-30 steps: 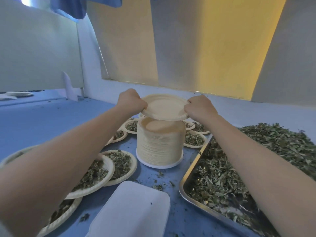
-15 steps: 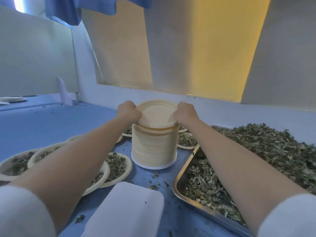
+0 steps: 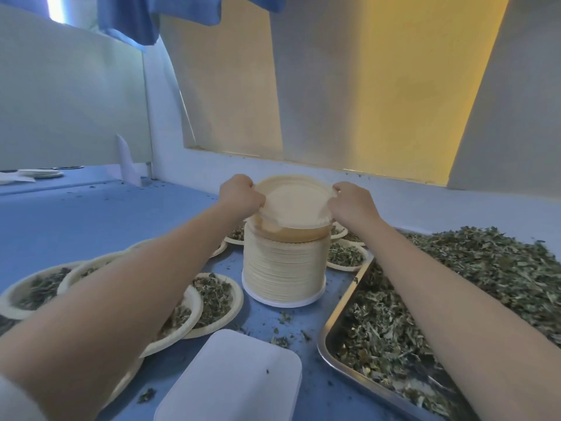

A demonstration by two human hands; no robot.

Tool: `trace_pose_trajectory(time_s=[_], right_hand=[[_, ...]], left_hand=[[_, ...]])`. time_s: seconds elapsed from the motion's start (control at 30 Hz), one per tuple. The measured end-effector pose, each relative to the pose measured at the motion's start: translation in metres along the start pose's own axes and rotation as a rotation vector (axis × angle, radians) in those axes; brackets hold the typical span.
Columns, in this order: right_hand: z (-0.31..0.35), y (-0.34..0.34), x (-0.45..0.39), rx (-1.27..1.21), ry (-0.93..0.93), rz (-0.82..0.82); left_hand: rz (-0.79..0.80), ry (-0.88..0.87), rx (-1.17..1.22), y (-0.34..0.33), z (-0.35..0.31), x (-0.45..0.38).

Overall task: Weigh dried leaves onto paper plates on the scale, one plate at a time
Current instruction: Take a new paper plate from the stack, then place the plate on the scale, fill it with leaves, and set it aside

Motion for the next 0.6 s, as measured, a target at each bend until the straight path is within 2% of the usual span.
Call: trace_pose_trajectory(time_s=[0.13, 0.3, 0.43, 0.6], right_hand=[[0.007, 0.024, 0.040, -0.067, 0.021, -0.021], [0.011, 0.019, 0.115, -0.030, 0.065, 0.066], [0.000, -0.013, 0.168, -0.022, 0.060, 0.167], [-0.017, -0.052, 0.195, 0.003, 0.001, 0.248]], left_hand=[[-0.011, 0.007, 0.104, 0.026, -0.007, 0.037], [0.033, 0.080, 0.192, 0.056, 0.011, 0.118], [0.036, 0.103, 0.117, 0.065, 0.039, 0.178], [0.087, 0.194, 0.009, 0.049, 0.080, 0.218]])
Point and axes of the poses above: each hand's wrist, its own x-axis away from the middle knuckle, its own y-axis out of the back of the hand, z = x × y, the point moved 3 cm from there along -x, towards the middle knuckle, and after that the axes turned 6 degrees about -y, right-handed, at the moved point
